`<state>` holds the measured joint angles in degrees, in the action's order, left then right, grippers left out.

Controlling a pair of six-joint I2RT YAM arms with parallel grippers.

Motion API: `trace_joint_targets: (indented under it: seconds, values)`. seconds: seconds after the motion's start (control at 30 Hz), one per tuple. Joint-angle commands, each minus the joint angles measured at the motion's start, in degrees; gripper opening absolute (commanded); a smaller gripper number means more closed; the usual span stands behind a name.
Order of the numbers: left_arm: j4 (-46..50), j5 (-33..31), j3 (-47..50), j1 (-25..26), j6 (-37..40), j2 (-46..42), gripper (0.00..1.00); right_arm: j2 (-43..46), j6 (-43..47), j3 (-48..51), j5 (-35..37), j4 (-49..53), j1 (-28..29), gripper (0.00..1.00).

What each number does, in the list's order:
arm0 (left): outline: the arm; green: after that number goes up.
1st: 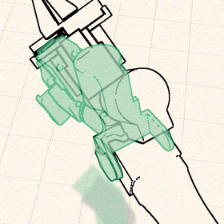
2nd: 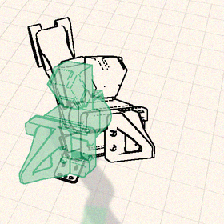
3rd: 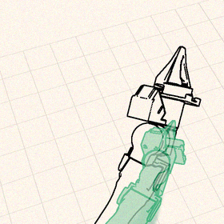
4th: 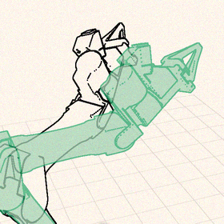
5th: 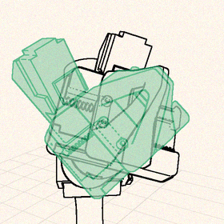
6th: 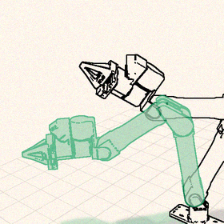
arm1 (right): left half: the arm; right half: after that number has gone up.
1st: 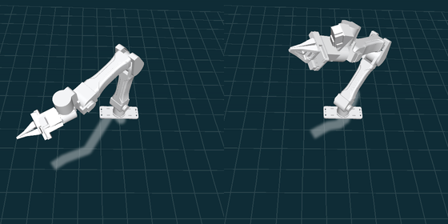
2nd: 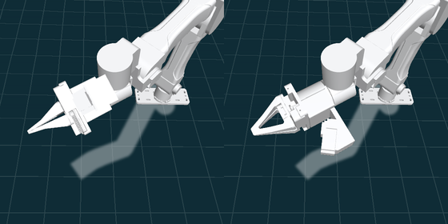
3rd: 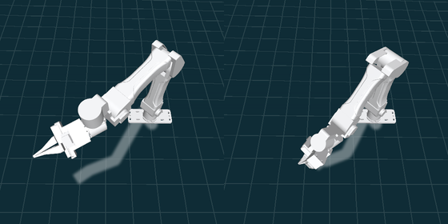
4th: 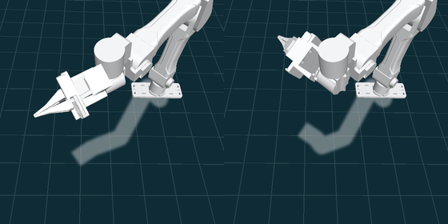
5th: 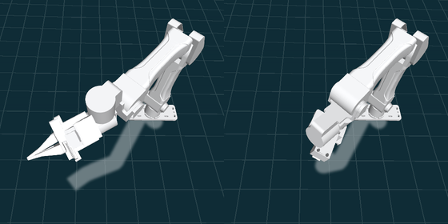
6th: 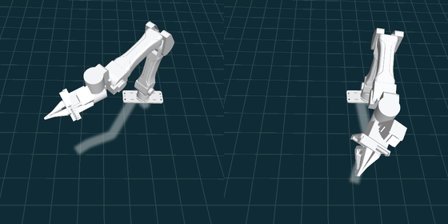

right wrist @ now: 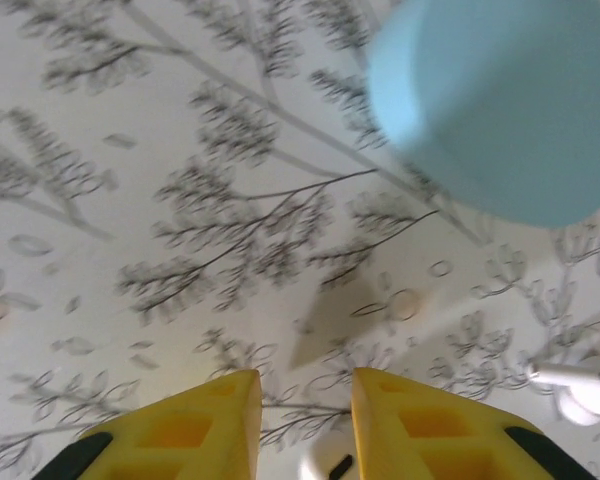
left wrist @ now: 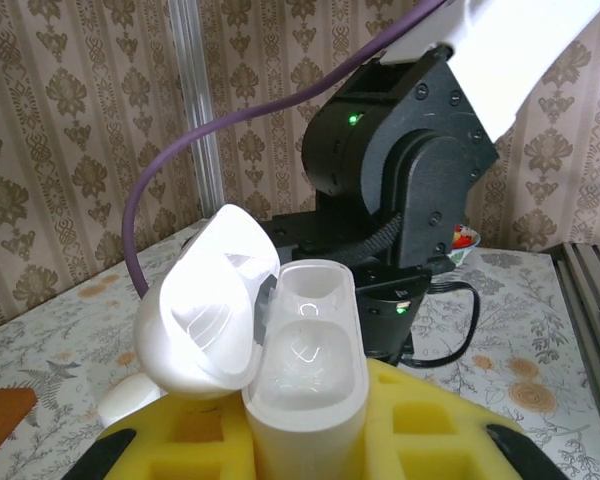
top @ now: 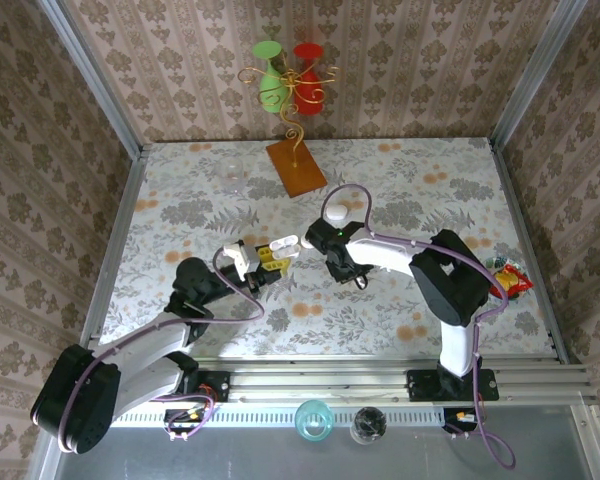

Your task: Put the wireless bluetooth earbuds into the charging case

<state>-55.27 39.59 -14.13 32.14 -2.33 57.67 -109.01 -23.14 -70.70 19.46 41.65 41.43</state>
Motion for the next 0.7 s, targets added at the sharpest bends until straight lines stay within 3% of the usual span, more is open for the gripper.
trace_joint_targets:
  seconds: [0.0, 0.23, 0.4, 0.53, 0.67]
  values:
    - [0.26, -0.15, 0.60, -0.41, 1.42, -1.02, 0.04, 1.08, -2.65, -0.76, -2.71, 1.66, 0.08, 0.34]
    - [-0.54, 0.13, 0.73, -0.41, 1.28, -0.89, 0.04, 6.78, -1.35, 1.40, -5.14, -1.69, -1.48, 0.42]
    - [-1.05, 0.90, 0.82, -0.41, 0.72, -0.51, 0.05, 8.56, 3.55, 4.16, -15.46, -5.04, -7.15, 0.49]
    - [-1.45, 1.19, 0.77, -0.33, 0.53, 0.11, 0.05, 5.17, 7.90, 3.80, -28.46, -5.22, -11.77, 0.55]
    - [-1.76, 1.27, 0.77, -0.33, 0.22, 0.34, 0.05, 1.98, 9.29, 2.43, -33.72, -5.51, -13.34, 0.56]
